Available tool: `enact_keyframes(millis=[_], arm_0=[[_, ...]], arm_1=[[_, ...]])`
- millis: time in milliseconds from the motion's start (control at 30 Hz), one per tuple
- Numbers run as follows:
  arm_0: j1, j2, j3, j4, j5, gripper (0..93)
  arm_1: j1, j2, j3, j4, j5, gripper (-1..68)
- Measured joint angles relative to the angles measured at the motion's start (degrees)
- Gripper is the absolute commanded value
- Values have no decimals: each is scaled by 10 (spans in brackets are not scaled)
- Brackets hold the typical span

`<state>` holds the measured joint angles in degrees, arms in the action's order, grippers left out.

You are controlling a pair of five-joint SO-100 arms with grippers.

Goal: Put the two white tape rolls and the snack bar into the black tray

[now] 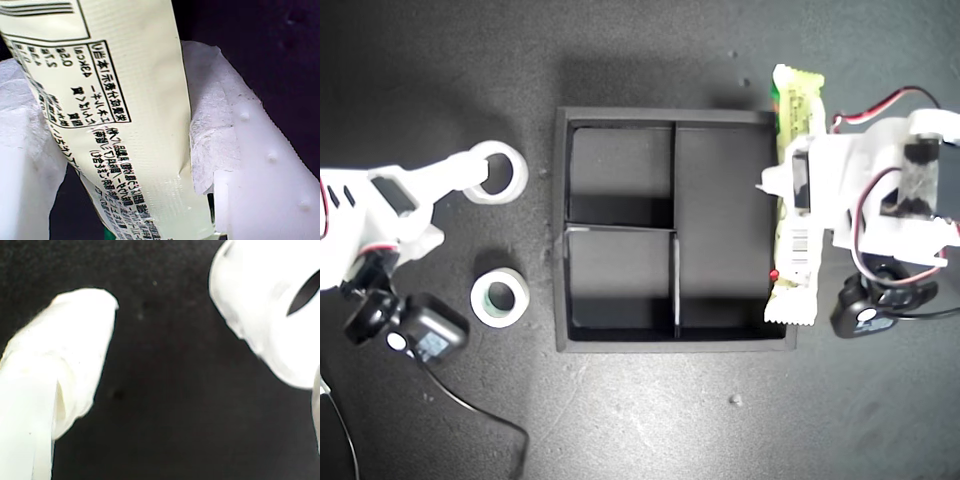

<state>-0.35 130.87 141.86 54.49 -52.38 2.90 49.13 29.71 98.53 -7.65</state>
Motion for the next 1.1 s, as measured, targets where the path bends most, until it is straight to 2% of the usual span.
enact_keyframes(millis=[233,667,1100], arm_0=[[-5,-21,0,-2,3,313],[-9,-61,-23,-7,7,313],[-11,-44,-23,-7,7,312]], arm_1=[[-27,-1,-40,-14,4,120],[-54,-11,1,-110,16,121],[-58,-47,5,-133,37,118]])
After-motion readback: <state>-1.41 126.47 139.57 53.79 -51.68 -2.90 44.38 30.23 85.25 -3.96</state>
